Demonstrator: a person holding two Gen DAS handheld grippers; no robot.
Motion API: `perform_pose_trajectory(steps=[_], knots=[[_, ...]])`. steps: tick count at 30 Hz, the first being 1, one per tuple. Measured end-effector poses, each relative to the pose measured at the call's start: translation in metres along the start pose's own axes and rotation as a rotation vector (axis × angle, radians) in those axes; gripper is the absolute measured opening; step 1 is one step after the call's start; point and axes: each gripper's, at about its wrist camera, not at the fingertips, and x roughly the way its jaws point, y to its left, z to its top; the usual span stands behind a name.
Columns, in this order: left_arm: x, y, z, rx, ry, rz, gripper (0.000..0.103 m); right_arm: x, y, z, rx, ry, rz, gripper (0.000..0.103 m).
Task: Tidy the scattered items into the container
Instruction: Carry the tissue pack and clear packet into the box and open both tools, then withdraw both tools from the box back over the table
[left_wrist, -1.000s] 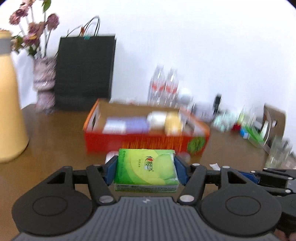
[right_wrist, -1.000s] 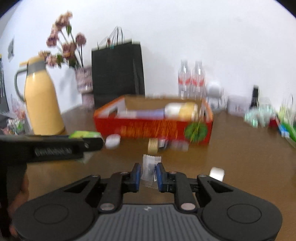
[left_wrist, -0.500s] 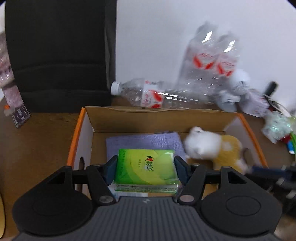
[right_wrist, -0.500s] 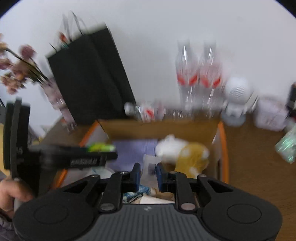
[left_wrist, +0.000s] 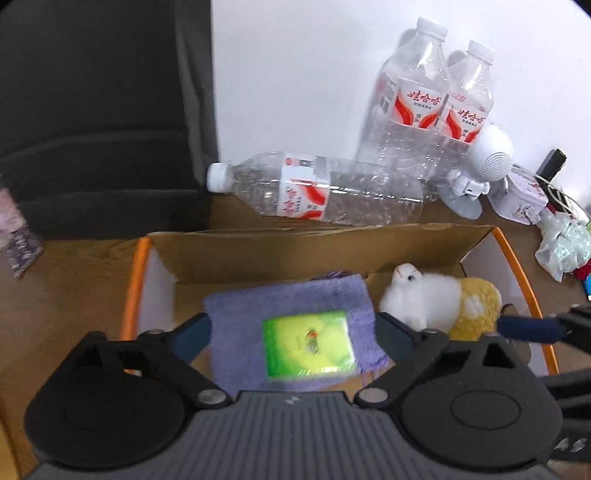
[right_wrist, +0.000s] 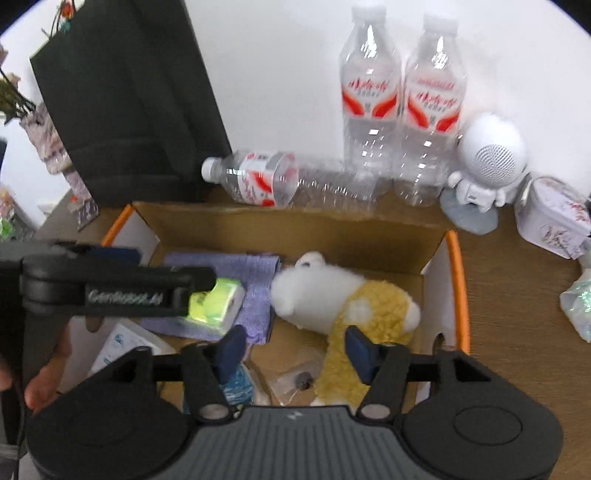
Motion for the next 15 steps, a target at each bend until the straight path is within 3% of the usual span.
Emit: perform_pose_trajectory(steps=[4, 7, 15], knots=[[-0.018, -0.005, -0.005, 0.069, 0.073, 0.124, 0.103, -0.023, 0.000, -0.005, 0.038, 0.025, 0.027, 0.072], [-0.042, -0.009, -0.017, 0.113, 0.113, 0.128, 0.103, -0.044, 0.005, -0.013, 0.051, 0.037, 0.029, 0.077], [-0.140, -0.029, -0.054, 0.142, -0.016, 0.108, 0.103, -0.116, 0.022, -0.044, 0.041, -0.024, 0.045, 0.081]])
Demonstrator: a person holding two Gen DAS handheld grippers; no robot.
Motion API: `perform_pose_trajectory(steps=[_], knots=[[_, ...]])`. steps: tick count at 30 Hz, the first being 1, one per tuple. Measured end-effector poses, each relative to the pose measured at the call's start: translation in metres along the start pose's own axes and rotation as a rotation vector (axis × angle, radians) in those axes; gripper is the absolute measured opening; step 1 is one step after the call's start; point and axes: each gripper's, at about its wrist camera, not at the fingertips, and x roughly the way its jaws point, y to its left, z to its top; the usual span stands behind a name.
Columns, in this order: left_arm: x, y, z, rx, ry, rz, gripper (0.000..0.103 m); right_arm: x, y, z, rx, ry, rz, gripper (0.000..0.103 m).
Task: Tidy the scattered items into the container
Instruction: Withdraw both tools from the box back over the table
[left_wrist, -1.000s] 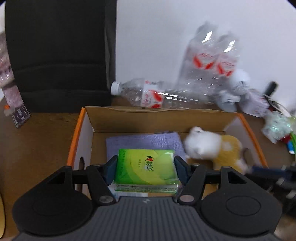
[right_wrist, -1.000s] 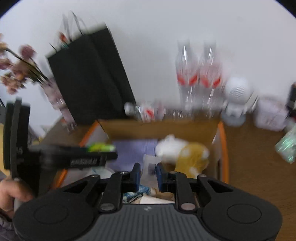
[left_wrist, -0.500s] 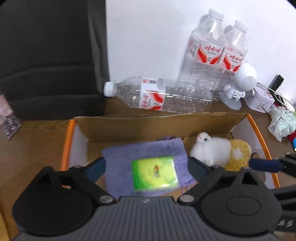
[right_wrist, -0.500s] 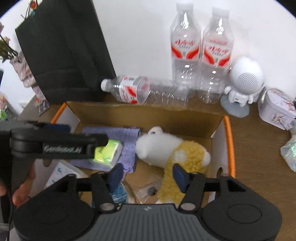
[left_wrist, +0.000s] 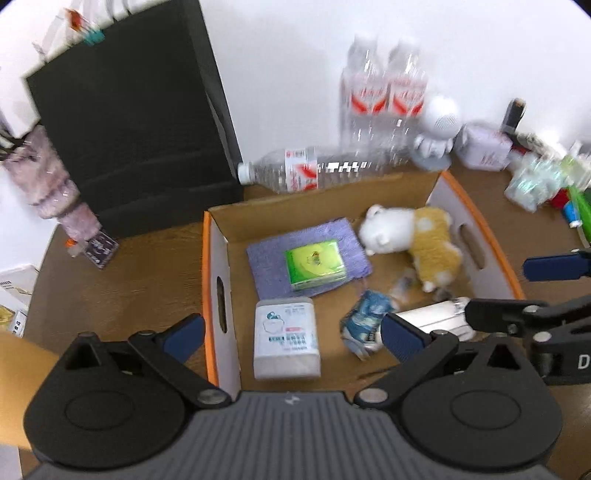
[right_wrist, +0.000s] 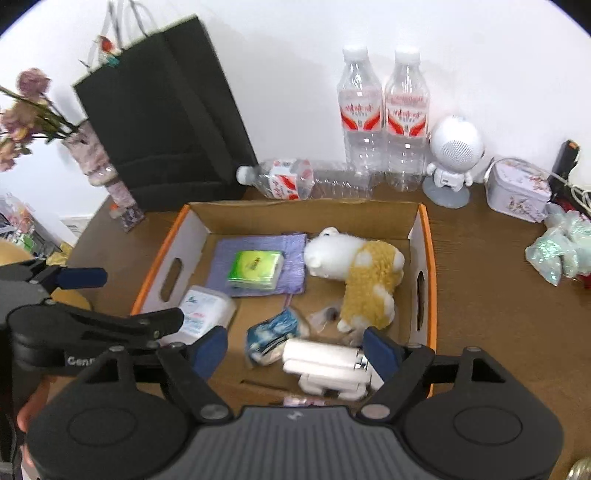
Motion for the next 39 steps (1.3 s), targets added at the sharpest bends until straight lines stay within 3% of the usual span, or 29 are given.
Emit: perform_pose_trajectory(steps=[2, 7, 9, 11, 14, 17, 20, 23, 28, 32, 39], knots=[[-0.030, -0.005, -0.020, -0.032, -0.084, 0.020, 0.103, -0.026, 0.009, -0.017, -0.026, -0.072, 0.006, 0.082], [-0.092, -0.017, -0.107, -0.044, -0.371, -0.013, 0.103, -0.091, 0.035, -0.109, -0.194, -0.422, -0.009, 0.097], [-0.096, -0.019, -0.156, -0.049, -0.431, -0.115, 0.103, -0.100, 0.036, -0.154, -0.218, -0.524, -0.033, 0.103], [-0.084, -0.017, -0.199, -0.062, -0.389, -0.237, 0.103, -0.097, 0.034, -0.203, -0.213, -0.559, -0.058, 0.103], [-0.068, -0.020, -0.256, -0.120, -0.299, -0.256, 0.103, -0.082, 0.028, -0.263, -0.154, -0.539, -0.120, 0.103], [-0.062, -0.021, -0.297, -0.150, -0.320, -0.222, 0.103, -0.064, 0.025, -0.302, -0.116, -0.478, -0.117, 0.103], [-0.055, -0.021, -0.315, -0.184, -0.342, -0.154, 0.103, -0.049, 0.026, -0.325, -0.133, -0.471, -0.096, 0.103], [-0.043, -0.025, -0.317, -0.157, -0.320, -0.071, 0.103, -0.034, 0.028, -0.330, -0.139, -0.423, -0.126, 0.103], [-0.029, -0.034, -0.326, -0.119, -0.285, -0.061, 0.103, -0.018, 0.026, -0.331, -0.102, -0.378, -0.127, 0.103], [-0.019, -0.036, -0.330, -0.104, -0.250, -0.044, 0.103, -0.011, 0.025, -0.331, -0.125, -0.352, -0.177, 0.103], [-0.017, -0.040, -0.331, -0.093, -0.257, -0.039, 0.103, -0.003, 0.021, -0.327, -0.116, -0.323, -0.178, 0.103]])
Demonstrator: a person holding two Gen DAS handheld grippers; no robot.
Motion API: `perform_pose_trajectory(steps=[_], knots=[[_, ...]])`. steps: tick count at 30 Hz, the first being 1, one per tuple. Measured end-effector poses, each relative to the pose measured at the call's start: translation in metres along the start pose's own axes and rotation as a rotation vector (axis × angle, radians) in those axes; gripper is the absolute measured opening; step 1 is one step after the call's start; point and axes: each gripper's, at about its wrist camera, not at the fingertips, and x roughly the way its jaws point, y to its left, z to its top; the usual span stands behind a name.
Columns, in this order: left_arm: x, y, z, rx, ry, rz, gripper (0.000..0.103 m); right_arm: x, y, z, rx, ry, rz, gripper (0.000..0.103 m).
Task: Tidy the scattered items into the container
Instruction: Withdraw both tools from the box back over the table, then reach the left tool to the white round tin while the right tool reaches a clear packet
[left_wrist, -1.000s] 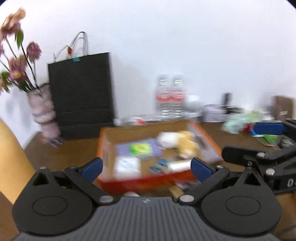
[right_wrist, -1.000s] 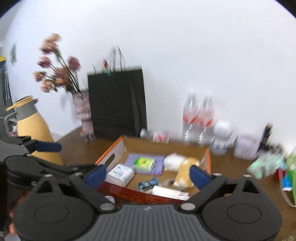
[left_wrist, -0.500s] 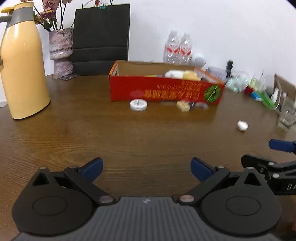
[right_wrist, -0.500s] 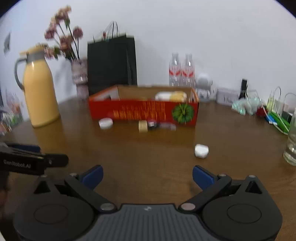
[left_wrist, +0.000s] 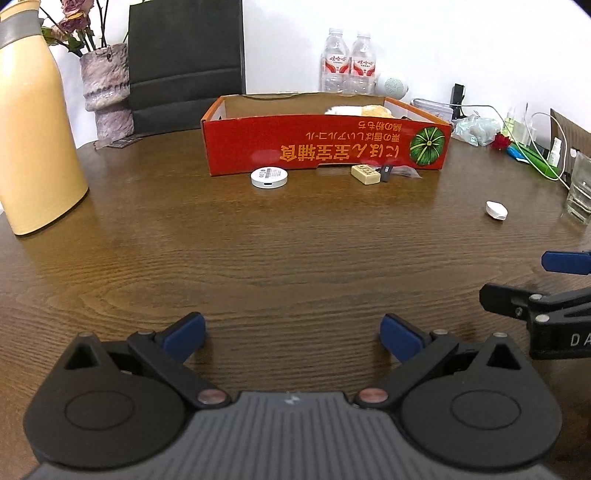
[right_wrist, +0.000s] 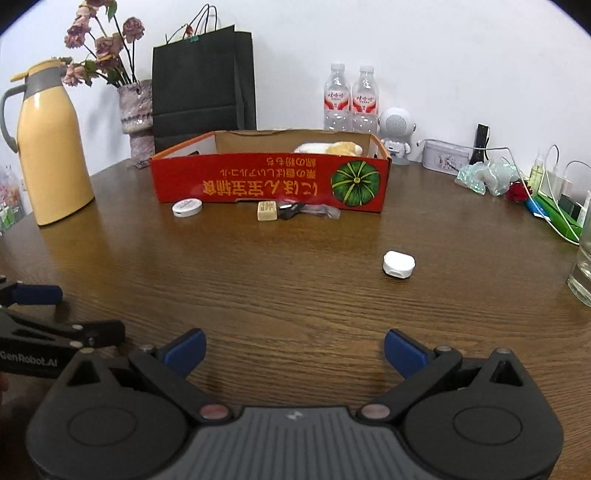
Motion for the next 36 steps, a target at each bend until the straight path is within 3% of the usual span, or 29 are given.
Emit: perform_pose_trajectory(steps=[3, 6, 11, 13, 16, 19, 23, 27, 29, 34, 36], knots=[[0.003, 0.000, 0.004, 0.012, 0.005, -0.009, 0.103, 0.003, -0.002, 0.001, 0.005, 0.013, 0.009, 0.103], [0.012, 0.003, 0.022, 0.091, -0.016, -0.015, 0.103, 0.005, -0.008, 0.013, 0.014, -0.011, 0.032, 0.102], [0.036, 0.014, 0.070, 0.224, -0.149, -0.004, 0.103, 0.023, -0.020, 0.058, -0.002, -0.081, 0.042, 0.096], [0.057, 0.019, 0.090, 0.240, -0.143, -0.041, 0.103, 0.036, -0.019, 0.078, -0.023, -0.100, 0.051, 0.095], [0.086, 0.028, 0.114, 0.197, -0.099, -0.090, 0.102, 0.059, -0.015, 0.102, -0.074, -0.113, 0.049, 0.089], [0.110, 0.032, 0.123, 0.166, -0.085, -0.111, 0.101, 0.093, -0.018, 0.120, -0.068, -0.063, 0.031, 0.081], [0.130, 0.032, 0.122, 0.146, -0.064, -0.144, 0.095, 0.135, -0.033, 0.125, 0.016, 0.030, 0.056, 0.058], [0.140, 0.032, 0.121, 0.142, -0.063, -0.127, 0.093, 0.147, -0.044, 0.119, 0.024, 0.023, 0.064, 0.057], [0.149, 0.039, 0.124, 0.096, -0.034, -0.156, 0.093, 0.151, -0.045, 0.119, 0.018, 0.024, 0.086, 0.057], [0.150, 0.045, 0.125, 0.062, -0.047, -0.141, 0.079, 0.159, -0.040, 0.119, -0.017, 0.019, 0.113, 0.056], [0.149, 0.043, 0.123, 0.082, -0.055, -0.142, 0.065, 0.156, -0.034, 0.119, -0.047, 0.028, 0.114, 0.043]])
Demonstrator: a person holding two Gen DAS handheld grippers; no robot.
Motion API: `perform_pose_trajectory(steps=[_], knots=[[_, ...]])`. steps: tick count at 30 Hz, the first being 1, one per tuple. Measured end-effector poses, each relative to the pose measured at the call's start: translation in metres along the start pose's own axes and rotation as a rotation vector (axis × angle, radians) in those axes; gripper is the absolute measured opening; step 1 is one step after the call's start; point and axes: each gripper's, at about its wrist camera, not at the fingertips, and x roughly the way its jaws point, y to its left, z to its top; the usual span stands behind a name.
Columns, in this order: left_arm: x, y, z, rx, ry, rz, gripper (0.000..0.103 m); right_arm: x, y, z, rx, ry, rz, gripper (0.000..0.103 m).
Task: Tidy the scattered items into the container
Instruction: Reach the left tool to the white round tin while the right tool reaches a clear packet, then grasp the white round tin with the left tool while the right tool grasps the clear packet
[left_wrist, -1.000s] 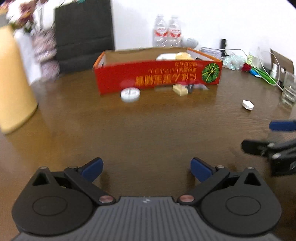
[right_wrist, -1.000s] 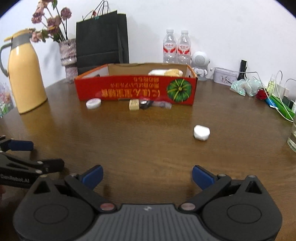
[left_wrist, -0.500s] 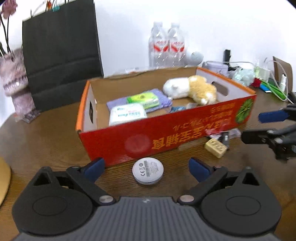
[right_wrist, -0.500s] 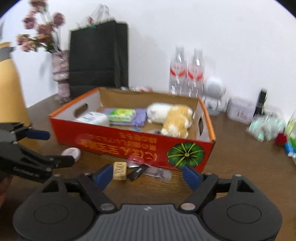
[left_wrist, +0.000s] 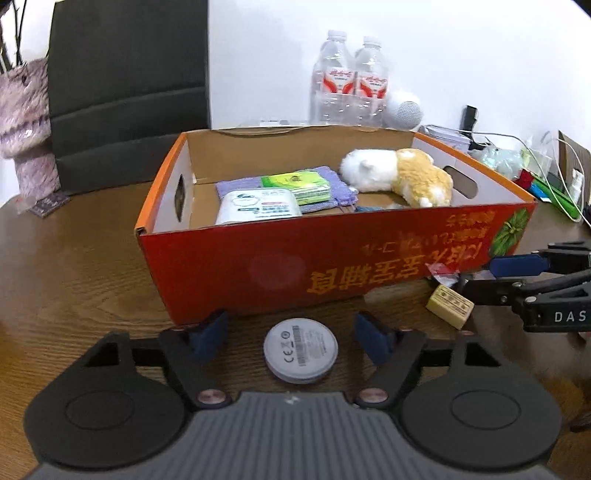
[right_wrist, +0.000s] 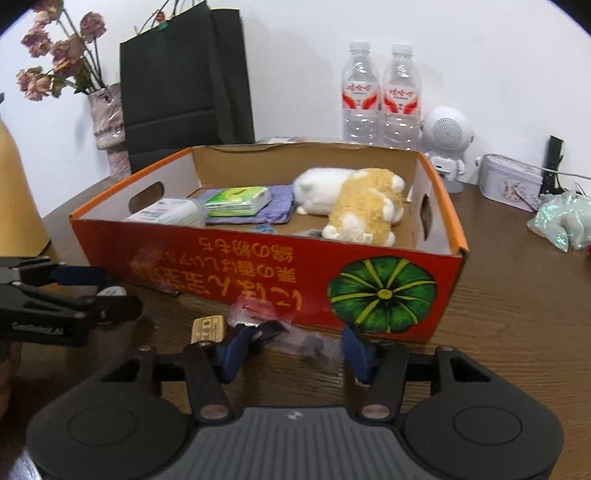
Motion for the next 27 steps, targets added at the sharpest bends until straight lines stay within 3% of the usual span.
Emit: perform_pose_trajectory(steps=[4, 6, 9, 11, 14, 16, 17, 27], knots=[[-0.003, 0.001, -0.001, 0.000, -0.009, 0.015, 0.050, -0.013, 0.011, -0.004, -0.055, 0.033, 0.000, 0.022], [-0.004, 0.004, -0.001, -0.014, -0.012, 0.017, 0.039, -0.020, 0.011, -0.006, -0.040, 0.043, 0.035, 0.020], [-0.006, 0.005, -0.002, -0.020, -0.015, 0.016, 0.040, -0.029, 0.009, -0.009, -0.028, 0.031, 0.072, 0.022], [-0.006, 0.003, -0.002, -0.008, -0.014, 0.016, 0.040, -0.027, 0.008, -0.007, -0.034, 0.002, 0.059, 0.029], [-0.008, -0.001, -0.003, 0.008, -0.014, 0.002, 0.040, -0.016, 0.006, -0.004, -0.038, 0.011, 0.058, 0.029], [-0.008, -0.004, -0.003, 0.016, -0.014, -0.007, 0.040, -0.013, 0.007, -0.006, -0.048, 0.009, 0.061, 0.026], [-0.009, -0.005, -0.004, 0.019, -0.014, -0.012, 0.040, -0.014, 0.009, -0.006, -0.061, 0.011, 0.052, 0.017], [-0.025, -0.019, -0.015, 0.017, -0.004, 0.022, 0.039, -0.041, 0.009, -0.015, -0.005, -0.022, -0.030, 0.015]])
